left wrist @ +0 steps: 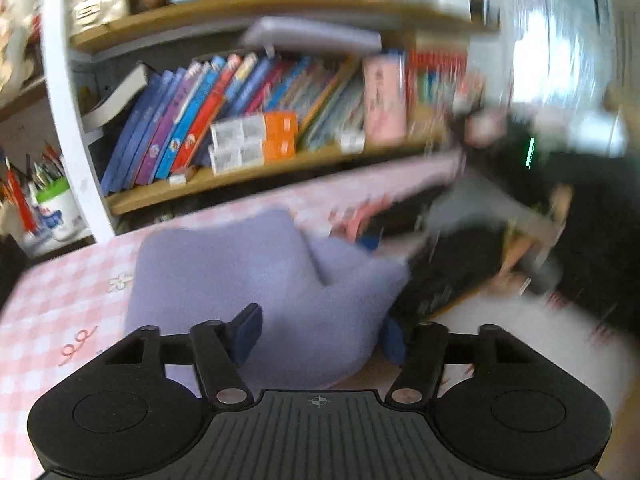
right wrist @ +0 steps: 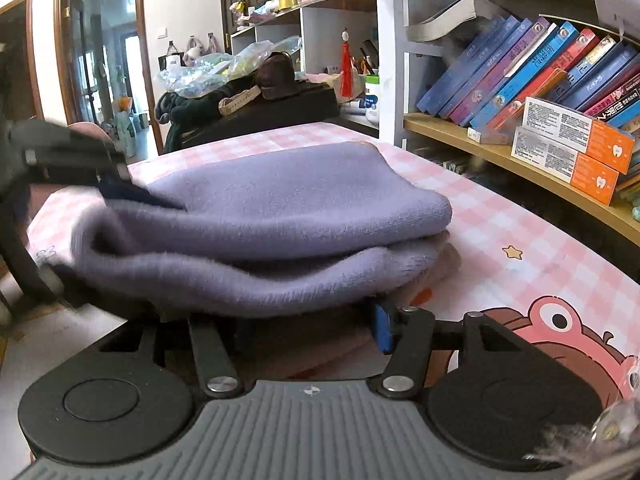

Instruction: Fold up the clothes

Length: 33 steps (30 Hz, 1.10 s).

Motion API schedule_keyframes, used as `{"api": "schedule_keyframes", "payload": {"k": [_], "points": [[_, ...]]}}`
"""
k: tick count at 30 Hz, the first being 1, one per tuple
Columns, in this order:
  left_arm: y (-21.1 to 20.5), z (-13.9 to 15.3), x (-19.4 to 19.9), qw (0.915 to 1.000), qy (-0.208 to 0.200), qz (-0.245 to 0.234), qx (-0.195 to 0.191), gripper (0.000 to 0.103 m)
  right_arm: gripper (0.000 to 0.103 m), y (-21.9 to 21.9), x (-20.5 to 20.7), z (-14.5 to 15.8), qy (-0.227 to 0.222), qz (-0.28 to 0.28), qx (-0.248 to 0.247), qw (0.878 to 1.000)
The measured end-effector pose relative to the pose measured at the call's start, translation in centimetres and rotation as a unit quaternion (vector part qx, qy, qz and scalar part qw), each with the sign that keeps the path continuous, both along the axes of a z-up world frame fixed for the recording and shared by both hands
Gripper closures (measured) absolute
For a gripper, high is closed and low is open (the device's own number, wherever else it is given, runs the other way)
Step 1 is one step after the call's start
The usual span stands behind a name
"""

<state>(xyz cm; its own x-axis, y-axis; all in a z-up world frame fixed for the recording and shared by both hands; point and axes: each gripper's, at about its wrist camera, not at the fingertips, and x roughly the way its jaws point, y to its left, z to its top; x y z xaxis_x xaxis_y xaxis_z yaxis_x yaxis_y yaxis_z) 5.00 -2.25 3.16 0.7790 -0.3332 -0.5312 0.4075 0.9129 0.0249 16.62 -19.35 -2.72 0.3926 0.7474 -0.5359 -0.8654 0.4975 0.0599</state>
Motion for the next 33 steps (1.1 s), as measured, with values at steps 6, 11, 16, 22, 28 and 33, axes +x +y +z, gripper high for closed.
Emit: {"api": "schedule_keyframes", "payload": {"k": [6,11,16,22,28,33], "points": [[5.4,3.1,-0.9,0.9889,-0.058,0.048,-0.128,0.031,0.049,0.2,-0.2,0.1,-0.003,-0.003,-0.003,1.0],[7.3,2.2,0.2,0.9815,-0.06,0.121,-0.136,0.03,0.048,0.4,-0.3,0.1,-0.005,-0.009,-0.008,1.0],[8.3,0.3,1.9,0.9793,-0.038,0.149,-0.131,0.029,0.047,0.5,-0.6,0.2,-0.01,-0.015,-0.012,1.0],[8.5,-1.4,2.2,0.9806,-0.019,0.146,-0.13,0.029,0.047,-1.1,-0.3,2.0,-0.003,-0.042,0.033,0.999],[9.5,-1.2,2.1,0.9803,-0.029,0.136,-0.14,0.029,0.047,-3.0,0.5,3.1,0.03,-0.098,0.066,0.992],[10.6,-0.7,2.1,0.9792,-0.042,0.129,-0.151,0.027,0.047,-6.9,0.7,2.3,0.154,-0.188,0.154,0.958]]}}
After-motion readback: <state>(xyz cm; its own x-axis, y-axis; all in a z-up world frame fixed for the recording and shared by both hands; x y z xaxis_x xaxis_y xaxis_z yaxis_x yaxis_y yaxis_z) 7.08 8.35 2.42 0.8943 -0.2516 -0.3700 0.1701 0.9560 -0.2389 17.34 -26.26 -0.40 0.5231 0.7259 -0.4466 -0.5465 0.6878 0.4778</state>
